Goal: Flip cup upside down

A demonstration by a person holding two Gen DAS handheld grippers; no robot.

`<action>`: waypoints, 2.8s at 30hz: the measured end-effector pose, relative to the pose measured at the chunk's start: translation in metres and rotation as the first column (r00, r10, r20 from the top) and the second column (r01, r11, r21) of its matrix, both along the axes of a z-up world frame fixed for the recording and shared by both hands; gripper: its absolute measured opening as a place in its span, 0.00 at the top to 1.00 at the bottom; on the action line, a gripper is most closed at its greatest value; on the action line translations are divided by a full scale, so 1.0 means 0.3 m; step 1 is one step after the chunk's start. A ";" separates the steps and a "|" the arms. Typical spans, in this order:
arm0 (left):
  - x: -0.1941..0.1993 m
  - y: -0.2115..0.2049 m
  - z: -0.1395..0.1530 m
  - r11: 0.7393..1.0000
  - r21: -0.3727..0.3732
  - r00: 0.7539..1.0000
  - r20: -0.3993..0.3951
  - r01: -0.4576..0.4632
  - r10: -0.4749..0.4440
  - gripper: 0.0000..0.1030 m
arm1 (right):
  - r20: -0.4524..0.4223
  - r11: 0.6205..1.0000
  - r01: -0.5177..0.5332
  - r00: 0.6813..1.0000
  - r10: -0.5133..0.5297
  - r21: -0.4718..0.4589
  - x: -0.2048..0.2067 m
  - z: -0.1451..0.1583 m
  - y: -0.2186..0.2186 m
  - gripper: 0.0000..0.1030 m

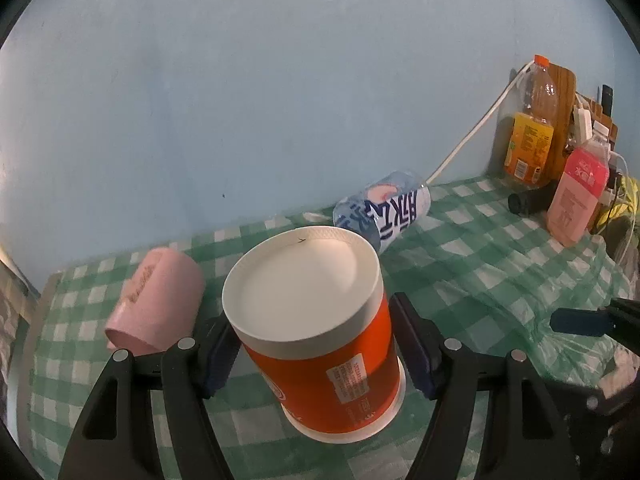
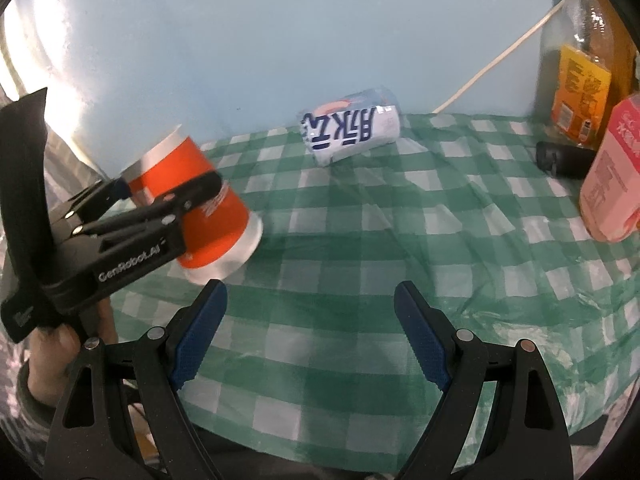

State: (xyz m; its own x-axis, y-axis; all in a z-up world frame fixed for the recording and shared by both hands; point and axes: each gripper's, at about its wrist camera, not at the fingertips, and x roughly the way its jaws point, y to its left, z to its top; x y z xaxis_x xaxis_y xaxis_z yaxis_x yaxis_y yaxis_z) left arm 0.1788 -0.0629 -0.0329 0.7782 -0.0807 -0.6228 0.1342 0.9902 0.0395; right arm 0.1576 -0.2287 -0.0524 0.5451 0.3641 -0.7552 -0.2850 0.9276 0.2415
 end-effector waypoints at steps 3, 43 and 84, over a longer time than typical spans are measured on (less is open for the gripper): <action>-0.014 -0.003 -0.010 1.000 0.016 1.000 0.021 -0.008 0.008 0.30 | -0.020 1.000 0.005 1.000 -0.005 0.012 0.004 -0.016 -0.014 0.17; -0.523 0.165 0.105 0.989 -0.073 0.958 0.250 -0.128 0.142 0.08 | 0.369 0.991 0.078 0.929 -0.034 -0.105 -0.276 0.174 0.100 0.15; -0.654 0.235 0.123 0.978 -0.125 0.949 0.247 -0.169 0.196 0.08 | 0.420 0.983 0.128 0.905 -0.064 -0.128 -0.414 0.185 0.100 0.15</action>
State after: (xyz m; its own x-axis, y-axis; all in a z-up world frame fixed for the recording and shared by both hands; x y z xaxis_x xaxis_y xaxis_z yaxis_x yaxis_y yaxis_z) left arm -0.0176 0.0077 0.0040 0.9180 0.0258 -0.3958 -0.0507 0.9973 -0.0527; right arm 0.0335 -0.1988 0.0033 0.8458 0.1951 -0.4965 -0.2365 0.9714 -0.0212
